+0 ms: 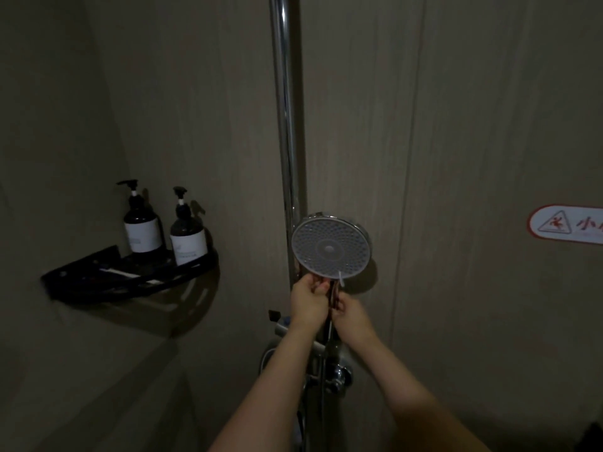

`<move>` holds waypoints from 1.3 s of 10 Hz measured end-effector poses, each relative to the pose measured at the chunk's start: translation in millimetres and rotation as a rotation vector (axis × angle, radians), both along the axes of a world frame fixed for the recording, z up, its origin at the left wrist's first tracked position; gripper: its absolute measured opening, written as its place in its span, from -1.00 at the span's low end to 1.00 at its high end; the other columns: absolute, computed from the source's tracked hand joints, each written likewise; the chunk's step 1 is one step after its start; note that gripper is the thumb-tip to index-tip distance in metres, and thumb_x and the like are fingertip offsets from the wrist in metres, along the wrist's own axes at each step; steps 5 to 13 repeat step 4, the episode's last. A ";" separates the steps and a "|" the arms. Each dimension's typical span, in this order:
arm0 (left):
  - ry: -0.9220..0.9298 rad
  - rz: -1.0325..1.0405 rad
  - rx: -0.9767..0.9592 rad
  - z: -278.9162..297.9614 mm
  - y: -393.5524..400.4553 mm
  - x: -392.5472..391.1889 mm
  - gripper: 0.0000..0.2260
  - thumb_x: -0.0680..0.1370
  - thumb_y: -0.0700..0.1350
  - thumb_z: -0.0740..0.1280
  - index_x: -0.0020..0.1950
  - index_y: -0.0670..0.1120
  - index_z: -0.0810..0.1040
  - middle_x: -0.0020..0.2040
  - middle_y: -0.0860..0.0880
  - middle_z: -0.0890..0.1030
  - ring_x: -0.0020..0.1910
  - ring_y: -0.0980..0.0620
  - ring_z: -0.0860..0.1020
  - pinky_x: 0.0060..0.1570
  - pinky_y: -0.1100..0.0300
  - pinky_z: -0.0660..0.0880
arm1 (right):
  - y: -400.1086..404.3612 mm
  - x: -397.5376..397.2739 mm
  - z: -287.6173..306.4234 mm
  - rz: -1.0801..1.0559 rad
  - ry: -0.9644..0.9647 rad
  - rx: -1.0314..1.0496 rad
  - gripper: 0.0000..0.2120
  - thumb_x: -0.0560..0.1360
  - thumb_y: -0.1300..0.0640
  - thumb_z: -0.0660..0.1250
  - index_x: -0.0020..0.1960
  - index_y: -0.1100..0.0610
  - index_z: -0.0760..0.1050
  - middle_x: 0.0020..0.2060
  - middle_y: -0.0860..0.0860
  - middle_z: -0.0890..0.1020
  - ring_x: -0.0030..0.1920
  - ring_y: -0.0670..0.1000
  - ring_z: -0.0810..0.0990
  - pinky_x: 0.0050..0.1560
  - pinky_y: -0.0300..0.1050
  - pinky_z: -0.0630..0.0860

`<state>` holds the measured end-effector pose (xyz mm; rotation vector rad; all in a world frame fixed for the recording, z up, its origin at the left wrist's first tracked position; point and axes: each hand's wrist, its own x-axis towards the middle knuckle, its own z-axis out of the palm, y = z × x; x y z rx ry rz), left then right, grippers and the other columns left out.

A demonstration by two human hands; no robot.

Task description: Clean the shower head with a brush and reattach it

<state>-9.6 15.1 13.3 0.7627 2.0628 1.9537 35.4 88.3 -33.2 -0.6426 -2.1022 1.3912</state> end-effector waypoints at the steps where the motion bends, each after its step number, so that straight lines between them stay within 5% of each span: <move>1: -0.003 0.022 -0.042 0.1 -1.0 0.5 -0.72 0.55 -0.33 0.20 -0.30 -0.03 0.39 -0.30 0.00 0.49 -0.13 0.03 0.47 -0.12 0.23 0.36 | 1.4 -4.0 3.2 0.000 -0.037 0.011 -0.70 0.44 0.46 0.19 0.14 0.31 0.51 0.07 0.26 0.62 0.13 0.21 0.59 0.21 0.12 0.45; 2: -0.011 0.027 -0.075 6.1 -3.8 6.9 -0.88 0.55 -0.27 0.22 -0.15 -0.12 0.48 -0.14 -0.13 0.56 -0.07 -0.04 0.52 -0.05 0.19 0.39 | -6.6 5.9 16.1 -0.037 -0.126 0.022 -0.87 0.50 0.32 0.23 -0.18 0.23 0.53 -0.23 0.19 0.64 -0.22 0.06 0.59 -0.16 -0.08 0.49; 3: -0.037 0.060 -0.087 3.3 -16.8 13.4 -0.85 0.53 -0.30 0.22 0.02 -0.22 0.54 0.01 -0.24 0.60 0.05 -0.15 0.55 -0.01 0.19 0.41 | -10.2 15.9 20.9 -0.137 -0.145 -0.001 -0.65 0.52 0.23 0.26 -0.43 0.11 0.33 -0.48 0.02 0.42 -0.45 -0.09 0.36 -0.38 -0.16 0.29; 4: -0.143 0.040 -0.061 -5.7 -41.3 15.7 -0.84 0.51 -0.27 0.23 -0.22 -0.09 0.52 -0.06 -0.20 0.63 -0.01 -0.15 0.56 0.05 0.14 0.47 | -25.0 21.6 26.5 -0.214 -0.098 -0.217 -0.67 0.56 0.19 0.23 -0.38 0.13 0.37 -0.48 0.06 0.44 -0.54 -0.06 0.41 -0.51 -0.24 0.34; 13: -0.143 0.040 -0.061 -5.7 -41.3 15.7 -0.84 0.51 -0.27 0.23 -0.22 -0.09 0.52 -0.06 -0.20 0.63 -0.01 -0.15 0.56 0.05 0.14 0.47 | -25.0 21.6 26.5 -0.214 -0.098 -0.217 -0.67 0.56 0.19 0.23 -0.38 0.13 0.37 -0.48 0.06 0.44 -0.54 -0.06 0.41 -0.51 -0.24 0.34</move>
